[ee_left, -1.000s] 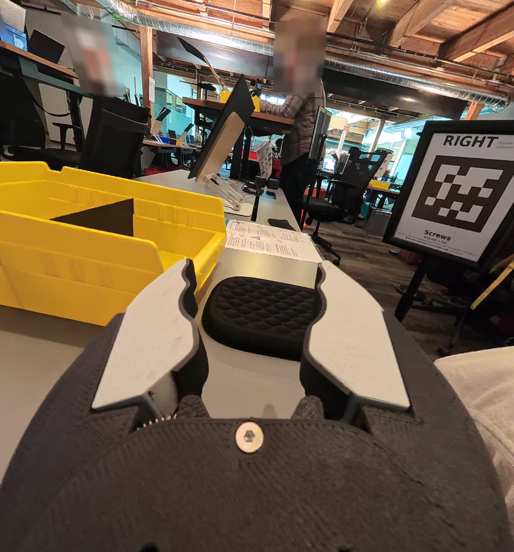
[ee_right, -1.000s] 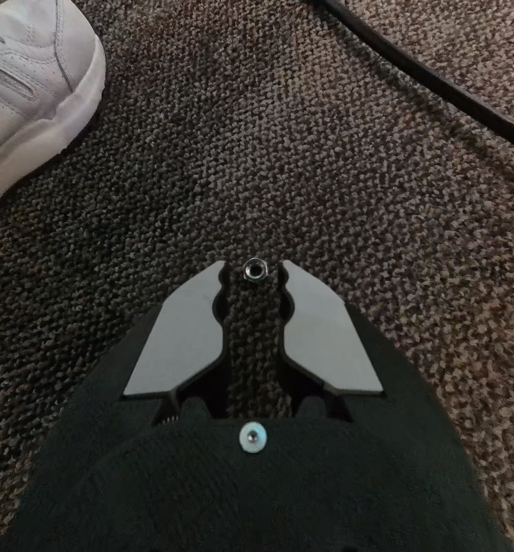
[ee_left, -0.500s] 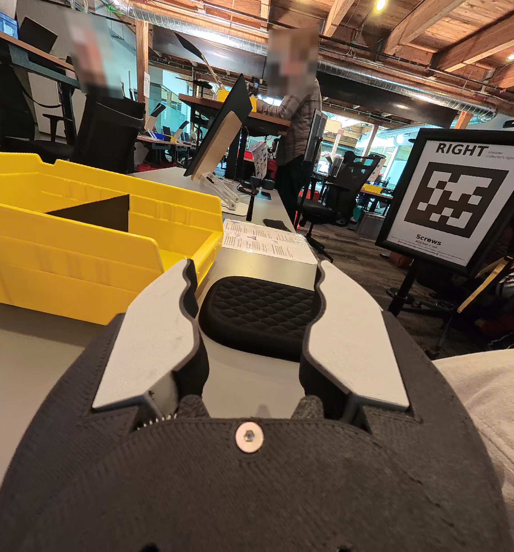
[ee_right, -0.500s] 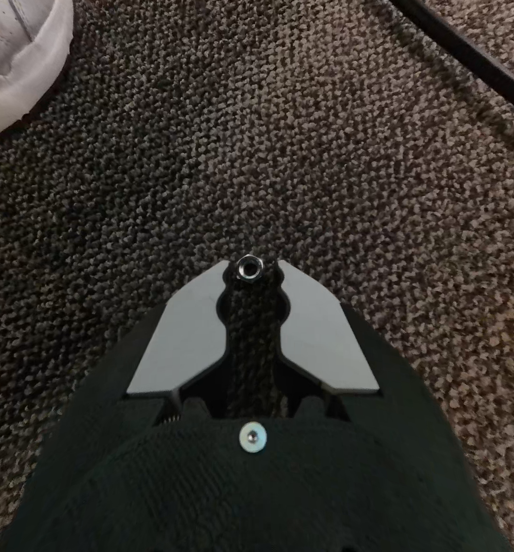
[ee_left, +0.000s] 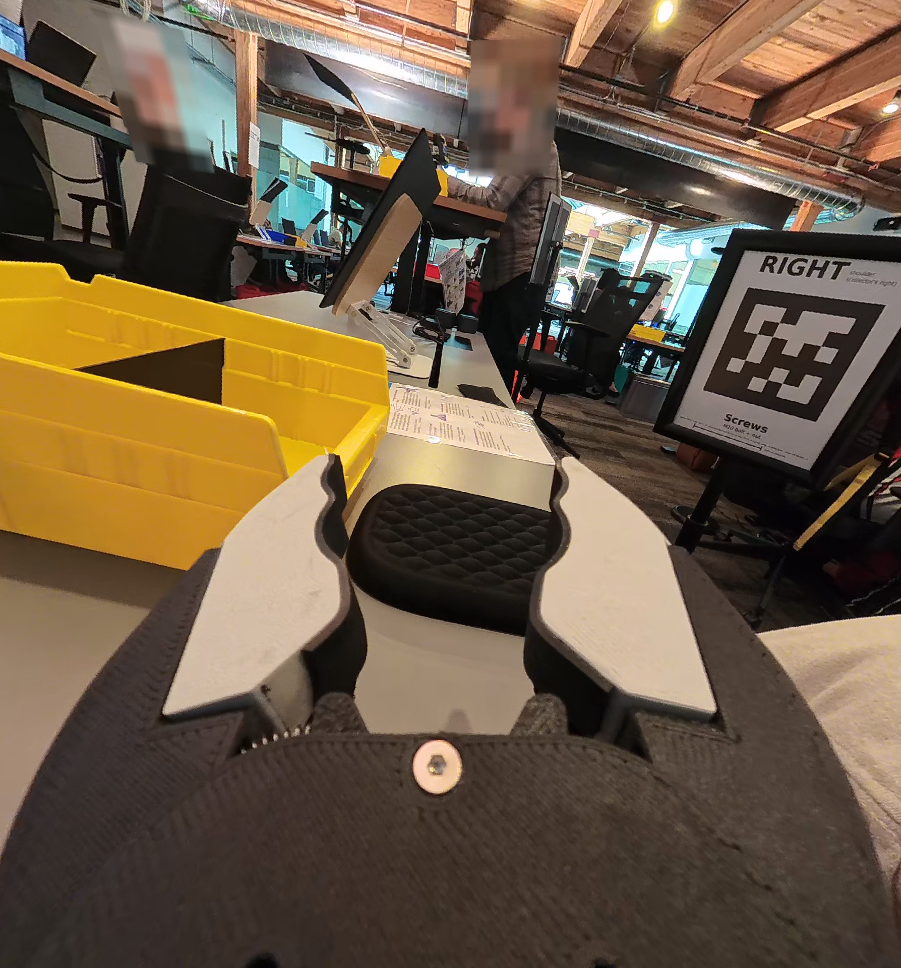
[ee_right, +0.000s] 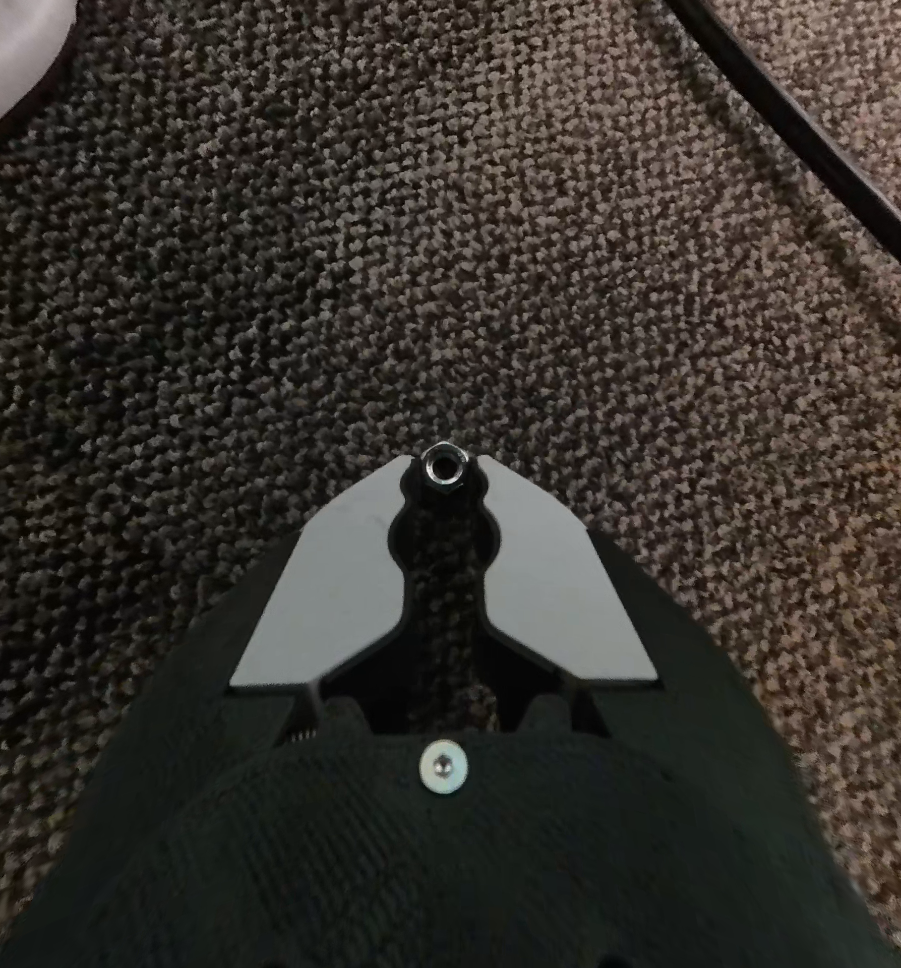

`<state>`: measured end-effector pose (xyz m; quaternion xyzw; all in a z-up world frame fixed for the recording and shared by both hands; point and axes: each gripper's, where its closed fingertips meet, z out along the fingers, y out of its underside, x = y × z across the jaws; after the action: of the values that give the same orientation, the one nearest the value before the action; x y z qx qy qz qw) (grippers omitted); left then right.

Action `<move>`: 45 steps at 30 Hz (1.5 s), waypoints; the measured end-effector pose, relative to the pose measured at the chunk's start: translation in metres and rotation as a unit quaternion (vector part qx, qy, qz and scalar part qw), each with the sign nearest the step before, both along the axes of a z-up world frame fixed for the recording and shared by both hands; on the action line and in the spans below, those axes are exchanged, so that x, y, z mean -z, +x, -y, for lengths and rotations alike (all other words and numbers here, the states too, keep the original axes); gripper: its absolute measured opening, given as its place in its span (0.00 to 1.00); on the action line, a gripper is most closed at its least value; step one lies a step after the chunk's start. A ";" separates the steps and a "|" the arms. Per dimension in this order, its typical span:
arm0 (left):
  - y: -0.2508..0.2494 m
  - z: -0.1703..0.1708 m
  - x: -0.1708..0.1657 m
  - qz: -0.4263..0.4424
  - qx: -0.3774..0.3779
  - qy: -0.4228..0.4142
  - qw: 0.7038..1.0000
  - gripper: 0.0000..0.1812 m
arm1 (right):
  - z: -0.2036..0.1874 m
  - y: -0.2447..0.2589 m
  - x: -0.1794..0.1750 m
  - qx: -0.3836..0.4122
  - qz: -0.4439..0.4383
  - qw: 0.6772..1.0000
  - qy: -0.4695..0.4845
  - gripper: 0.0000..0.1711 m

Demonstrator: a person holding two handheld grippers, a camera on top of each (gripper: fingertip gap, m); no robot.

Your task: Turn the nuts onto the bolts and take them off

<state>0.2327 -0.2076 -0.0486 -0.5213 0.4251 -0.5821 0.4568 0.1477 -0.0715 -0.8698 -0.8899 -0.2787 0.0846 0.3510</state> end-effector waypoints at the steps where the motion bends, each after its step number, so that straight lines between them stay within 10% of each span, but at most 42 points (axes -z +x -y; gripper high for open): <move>1: 0.000 0.000 0.000 0.001 0.000 -0.001 1.000 0.41 | 0.000 0.001 0.000 0.007 -0.010 1.000 -0.005 0.11; 24: -0.005 0.022 -0.010 0.026 0.027 0.001 0.999 0.42 | 0.121 0.057 -0.108 0.097 -0.061 0.993 -0.032 0.11; 45: -0.010 0.037 -0.011 0.025 0.040 0.024 0.999 0.43 | 0.415 0.105 -0.460 0.217 0.163 0.961 0.060 0.11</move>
<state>0.2231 -0.2450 -0.0376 -0.4785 0.4479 -0.6022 0.4559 0.2525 -0.4866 -0.4098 -0.9079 -0.1370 -0.1567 0.3639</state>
